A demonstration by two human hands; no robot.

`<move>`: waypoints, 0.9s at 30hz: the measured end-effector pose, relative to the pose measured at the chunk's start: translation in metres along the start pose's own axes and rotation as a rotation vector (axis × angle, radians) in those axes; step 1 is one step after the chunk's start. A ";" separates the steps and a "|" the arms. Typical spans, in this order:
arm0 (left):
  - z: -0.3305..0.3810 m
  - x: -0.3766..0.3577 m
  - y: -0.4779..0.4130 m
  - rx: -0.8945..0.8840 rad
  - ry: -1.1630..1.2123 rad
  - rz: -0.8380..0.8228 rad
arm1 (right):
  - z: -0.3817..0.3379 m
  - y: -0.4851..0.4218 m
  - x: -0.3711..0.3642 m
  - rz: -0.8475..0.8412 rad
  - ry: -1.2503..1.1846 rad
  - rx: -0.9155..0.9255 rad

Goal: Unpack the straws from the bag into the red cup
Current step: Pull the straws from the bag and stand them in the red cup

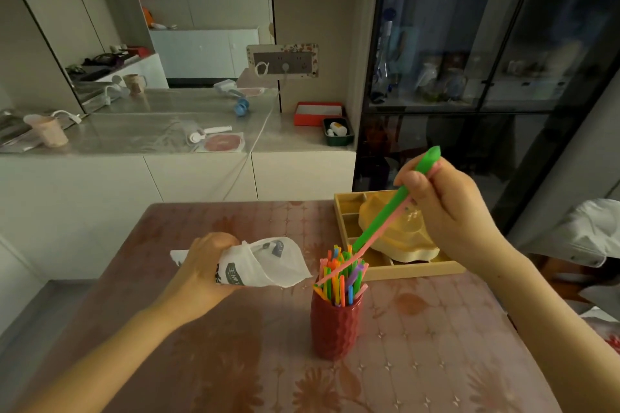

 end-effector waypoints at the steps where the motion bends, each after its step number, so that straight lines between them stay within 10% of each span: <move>1: -0.001 -0.002 0.000 0.010 0.015 -0.006 | -0.003 -0.002 0.004 0.027 -0.010 0.030; 27: -0.016 -0.021 -0.014 0.099 0.007 0.029 | 0.002 -0.024 0.001 -0.062 0.014 0.044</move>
Point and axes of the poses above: each hand's wrist, its own y-axis away from the middle knuckle, its own x-axis out of the back of the hand, z = x × y, the point moved 2 cm from there along -y, towards the middle knuckle, and after that the axes turned 4 degrees about -z, right-handed, at the moved point
